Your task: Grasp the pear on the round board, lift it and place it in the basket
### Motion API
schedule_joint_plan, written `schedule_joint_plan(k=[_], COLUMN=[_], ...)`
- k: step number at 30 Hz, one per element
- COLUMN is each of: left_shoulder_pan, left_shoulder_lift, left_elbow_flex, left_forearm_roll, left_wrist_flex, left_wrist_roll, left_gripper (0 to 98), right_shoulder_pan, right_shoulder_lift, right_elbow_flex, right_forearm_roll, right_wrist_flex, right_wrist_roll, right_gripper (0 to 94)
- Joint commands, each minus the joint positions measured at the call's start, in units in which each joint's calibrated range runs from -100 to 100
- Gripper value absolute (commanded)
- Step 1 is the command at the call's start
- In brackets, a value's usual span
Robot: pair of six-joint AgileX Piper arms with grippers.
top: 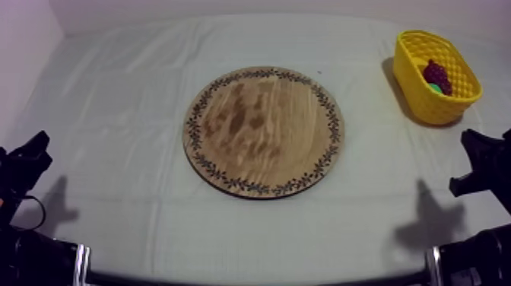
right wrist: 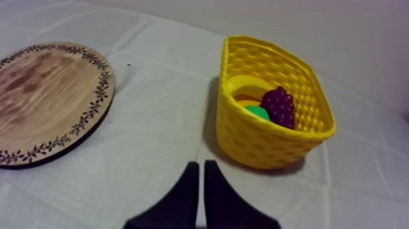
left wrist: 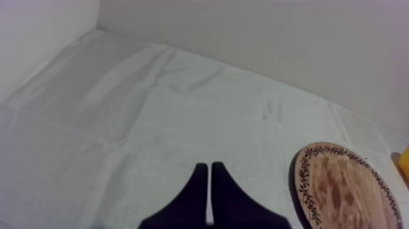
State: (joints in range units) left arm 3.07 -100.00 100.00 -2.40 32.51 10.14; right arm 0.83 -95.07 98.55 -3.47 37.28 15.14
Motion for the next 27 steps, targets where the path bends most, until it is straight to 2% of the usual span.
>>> schedule_joint_plan(k=[1, 2, 7, 14, 17, 18, 20, 25, 27], left_shoulder_pan=[0.0, 0.0, 0.0, 0.0, 0.0, 0.0, 0.0, 0.0, 0.0], left_shoulder_lift=[0.0, 0.0, 0.0, 0.0, 0.0, 0.0, 0.0, 0.0, 0.0], left_elbow_flex=[0.0, 0.0, 0.0, 0.0, 0.0, 0.0, 0.0, 0.0, 0.0], left_forearm_roll=[-0.02, -0.02, -0.02, -0.02, -0.02, -0.02, -0.02, -0.02, -0.02], left_wrist_flex=[0.0, 0.0, 0.0, 0.0, 0.0, 0.0, 0.0, 0.0, 0.0], left_wrist_roll=[0.0, 0.0, 0.0, 0.0, 0.0, 0.0, 0.0, 0.0, 0.0], left_gripper=[0.1, 0.1, 0.1, 0.1, 0.1, 0.1, 0.1, 0.1, 0.1], right_shoulder_pan=[-0.3, -0.4, -0.6, -1.7, -2.3, -2.3, -2.0, -1.7, -1.7], right_shoulder_lift=[-0.3, -0.4, -0.6, -0.6, -0.6, -0.6, -0.6, -0.6, -0.6], right_elbow_flex=[0.2, 0.4, 1.0, 1.2, 1.2, 1.2, 1.2, 1.2, 1.2], right_forearm_roll=[-0.1, -0.1, 1.2, 2.0, 2.0, 2.3, 2.5, 2.6, 2.6], right_wrist_flex=[-0.3, -0.3, -1.5, -0.7, -0.4, -0.4, -0.2, -0.1, 0.0], right_wrist_roll=[-0.9, -1.6, -11.4, -17.3, -22.0, -22.4, -19.9, -5.5, -1.4], right_gripper=[0.7, 1.9, 19.8, 17.8, 25.0, 26.8, 24.9, 14.2, 8.2])
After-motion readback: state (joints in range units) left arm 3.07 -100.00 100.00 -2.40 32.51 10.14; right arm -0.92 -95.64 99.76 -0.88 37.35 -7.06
